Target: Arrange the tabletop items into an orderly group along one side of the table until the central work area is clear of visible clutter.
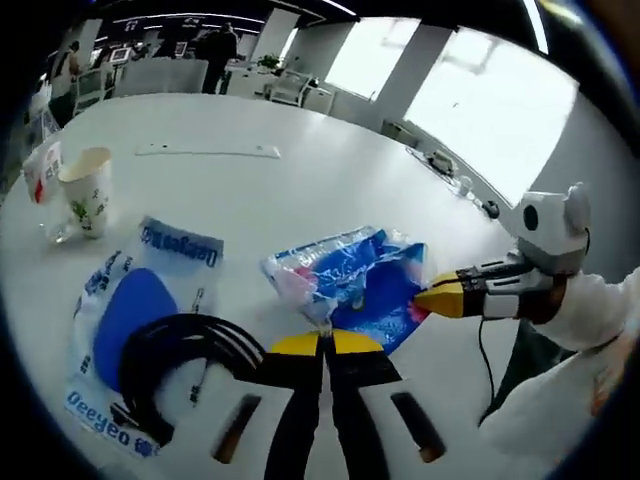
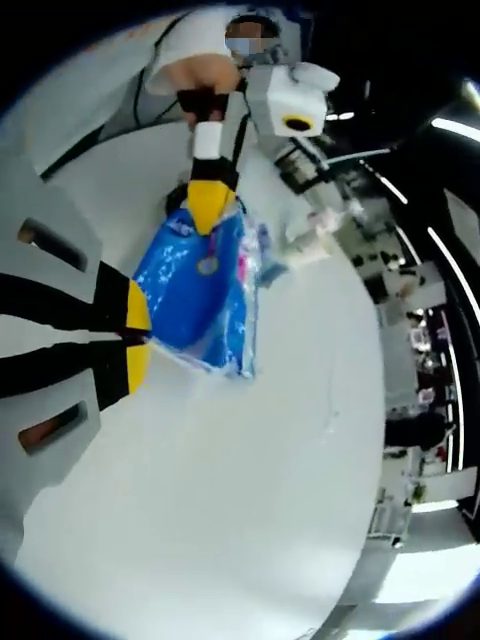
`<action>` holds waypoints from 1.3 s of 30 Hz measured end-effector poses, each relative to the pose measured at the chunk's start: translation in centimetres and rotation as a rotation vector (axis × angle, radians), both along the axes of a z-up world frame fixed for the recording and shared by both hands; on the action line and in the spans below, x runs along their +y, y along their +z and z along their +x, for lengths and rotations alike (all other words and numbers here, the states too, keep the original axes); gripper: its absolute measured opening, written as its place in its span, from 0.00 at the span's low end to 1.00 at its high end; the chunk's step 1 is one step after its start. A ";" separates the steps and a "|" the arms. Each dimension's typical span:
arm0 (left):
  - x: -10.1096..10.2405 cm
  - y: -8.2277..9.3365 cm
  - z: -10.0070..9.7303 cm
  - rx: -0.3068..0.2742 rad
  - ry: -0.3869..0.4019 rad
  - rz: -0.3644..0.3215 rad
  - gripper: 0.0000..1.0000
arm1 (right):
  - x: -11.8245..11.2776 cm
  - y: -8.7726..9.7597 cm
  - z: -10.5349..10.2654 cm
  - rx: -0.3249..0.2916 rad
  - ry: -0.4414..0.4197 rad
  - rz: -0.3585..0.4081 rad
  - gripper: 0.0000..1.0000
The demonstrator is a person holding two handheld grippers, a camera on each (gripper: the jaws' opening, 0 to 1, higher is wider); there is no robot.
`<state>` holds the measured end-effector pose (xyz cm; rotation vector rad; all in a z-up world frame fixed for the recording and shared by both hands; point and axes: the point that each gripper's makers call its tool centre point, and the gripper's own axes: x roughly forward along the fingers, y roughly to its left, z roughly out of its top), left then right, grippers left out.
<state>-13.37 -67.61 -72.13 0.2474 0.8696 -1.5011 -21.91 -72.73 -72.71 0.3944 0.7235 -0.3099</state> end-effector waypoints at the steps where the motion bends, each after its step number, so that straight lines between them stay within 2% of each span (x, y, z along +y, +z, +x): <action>1: -0.3 -0.2 -0.1 -0.003 -0.006 0.006 0.00 | -0.2 -0.2 -0.1 0.003 -0.004 -0.002 0.00; 6: -2.0 -1.1 0.0 0.003 -0.016 0.023 0.00 | -2.3 -0.6 -0.1 0.003 -0.044 -0.032 0.00; 8: -3.1 -1.0 0.3 0.011 -0.020 0.021 0.00 | -3.4 -0.7 0.2 -0.002 -0.061 -0.036 0.00; 10: -4.0 -0.8 0.7 -0.006 -0.038 0.013 0.00 | -4.7 -0.7 0.6 -0.012 -0.086 -0.025 0.00; 12: -5.3 -0.4 1.5 -0.012 -0.024 -0.004 0.00 | -6.5 -0.1 1.6 -0.051 -0.152 -0.002 0.00; 15: -7.6 -0.1 2.9 0.015 0.044 -0.011 0.00 | -8.7 0.4 2.9 -0.059 -0.153 -0.040 0.00; 17: -8.9 -0.2 3.2 -0.008 0.025 -0.003 0.00 | -9.8 0.3 3.2 -0.036 -0.124 -0.087 0.00; 25: -13.7 -0.6 2.9 -0.102 -0.068 0.001 0.00 | -13.8 -0.8 2.7 -0.004 -0.170 -0.102 0.00; 30: -14.9 -1.8 3.0 -0.068 -0.055 0.021 0.00 | -15.5 -1.4 2.7 -0.005 -0.188 -0.093 0.00; 39: -16.1 -3.5 4.3 -0.098 -0.086 0.071 0.00 | -16.0 -3.5 3.7 0.012 -0.175 -0.064 0.00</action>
